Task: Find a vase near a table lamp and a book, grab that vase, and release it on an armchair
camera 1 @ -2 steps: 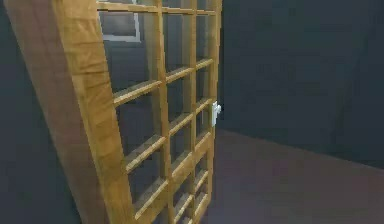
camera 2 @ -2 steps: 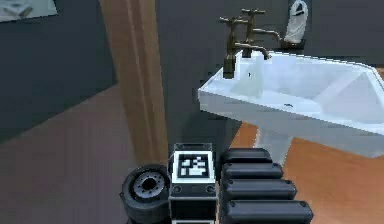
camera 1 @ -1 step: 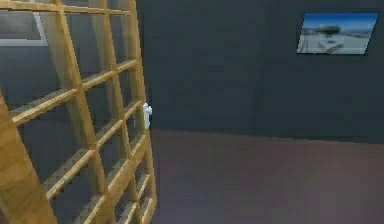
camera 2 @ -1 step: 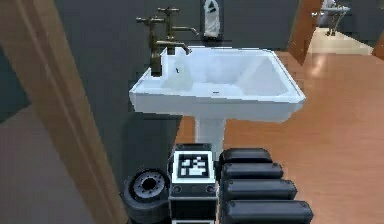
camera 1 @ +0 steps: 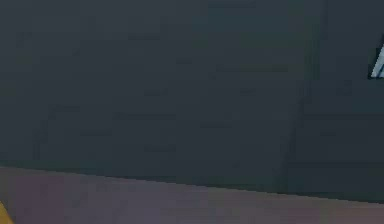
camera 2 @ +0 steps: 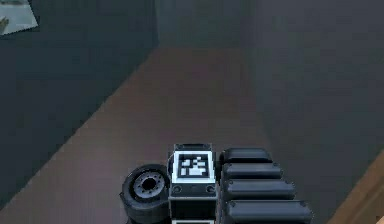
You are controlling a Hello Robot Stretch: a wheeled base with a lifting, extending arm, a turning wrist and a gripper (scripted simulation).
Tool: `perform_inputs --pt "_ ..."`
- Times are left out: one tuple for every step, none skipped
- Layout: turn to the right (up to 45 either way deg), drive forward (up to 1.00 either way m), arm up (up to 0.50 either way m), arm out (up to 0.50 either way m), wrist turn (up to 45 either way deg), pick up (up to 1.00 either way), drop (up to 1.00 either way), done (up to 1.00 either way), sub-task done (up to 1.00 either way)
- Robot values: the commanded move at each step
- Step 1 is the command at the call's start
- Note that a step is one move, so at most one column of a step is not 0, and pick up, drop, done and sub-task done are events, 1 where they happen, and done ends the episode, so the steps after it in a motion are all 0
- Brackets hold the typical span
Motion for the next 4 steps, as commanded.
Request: perform_inputs --pt "9.0 0.0 0.0 0.0 0.0 0.0 0.0 0.0 0.0" --pt "0.0 0.35 0.0 0.0 0.0 0.0 0.0 0.0 0.0" --pt "-45.0 0.0 0.0 0.0 0.0 0.0 0.0 0.0 0.0" --pt "-6.0 0.0 0.0 0.0 0.0 0.0 0.0 0.0 0.0"
